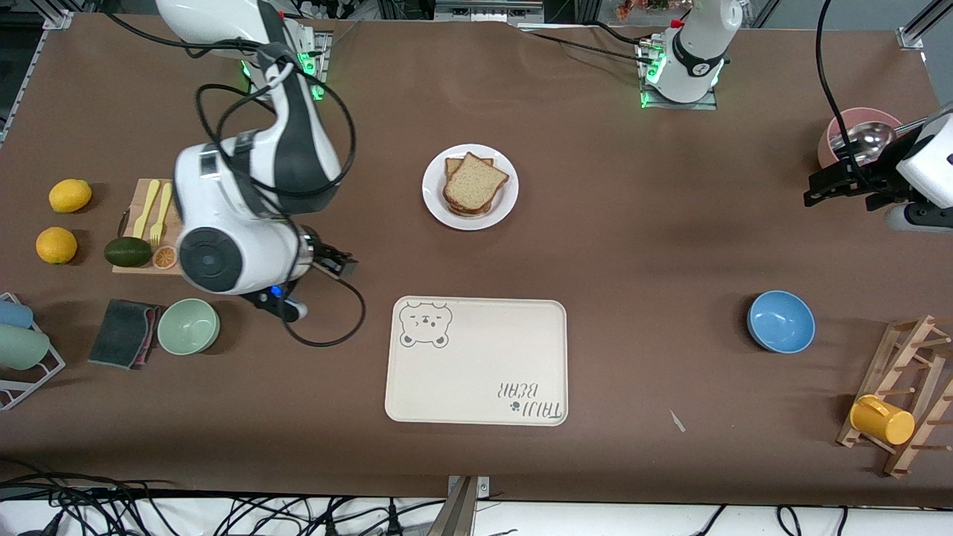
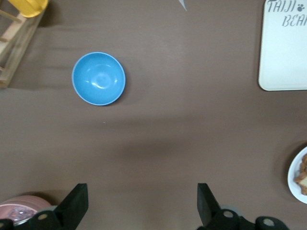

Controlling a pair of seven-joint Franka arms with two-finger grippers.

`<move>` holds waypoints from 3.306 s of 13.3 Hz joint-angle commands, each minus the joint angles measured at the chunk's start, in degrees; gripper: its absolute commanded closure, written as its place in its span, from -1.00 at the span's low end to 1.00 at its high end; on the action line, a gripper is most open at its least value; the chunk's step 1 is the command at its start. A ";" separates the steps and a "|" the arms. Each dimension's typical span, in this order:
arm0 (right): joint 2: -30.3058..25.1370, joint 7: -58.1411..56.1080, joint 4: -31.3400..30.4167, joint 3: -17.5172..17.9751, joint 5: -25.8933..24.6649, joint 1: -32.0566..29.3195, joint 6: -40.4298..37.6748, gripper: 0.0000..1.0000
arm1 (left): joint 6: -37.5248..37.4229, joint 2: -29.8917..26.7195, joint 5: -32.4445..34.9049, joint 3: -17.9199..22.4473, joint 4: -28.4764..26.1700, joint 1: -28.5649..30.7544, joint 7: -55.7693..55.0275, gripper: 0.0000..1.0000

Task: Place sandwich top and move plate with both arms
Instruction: 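Withdraw the right gripper while the left gripper reaches toward the plate, then move the left gripper to the plate rim and grasp it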

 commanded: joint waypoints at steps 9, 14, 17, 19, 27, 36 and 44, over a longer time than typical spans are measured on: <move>-11.24 -31.32 -6.22 -0.16 -7.87 -11.12 0.69 -1.00 | -0.77 8.72 -13.55 -1.46 -0.38 -0.38 0.26 -1.00; -20.72 -31.14 -15.44 18.73 -18.44 -25.00 9.56 -1.00 | -1.12 14.17 -24.72 -1.47 -1.00 0.24 6.05 -1.00; -27.84 -31.32 -21.68 28.92 -23.96 -34.40 12.83 -1.00 | -0.77 17.15 -29.29 -1.55 -1.00 -0.38 6.94 -1.00; -31.53 -31.40 -24.24 34.20 -24.42 -41.16 12.83 -1.00 | -0.33 20.23 -33.07 -1.55 -0.73 -0.55 9.04 -1.00; -43.94 -34.66 -34.96 36.78 -27.24 -45.86 19.77 -1.00 | 8.20 26.73 -39.57 -2.43 -1.08 -5.12 21.51 -1.00; -42.01 -42.30 -31.64 35.81 -23.55 -47.00 19.16 -1.00 | 13.12 30.08 -42.22 -2.87 -2.04 -11.27 21.27 -1.00; -42.98 -42.30 -30.58 33.97 -24.59 -45.34 16.44 -1.00 | 19.08 34.65 -48.46 -2.87 -2.05 -16.36 22.32 -1.00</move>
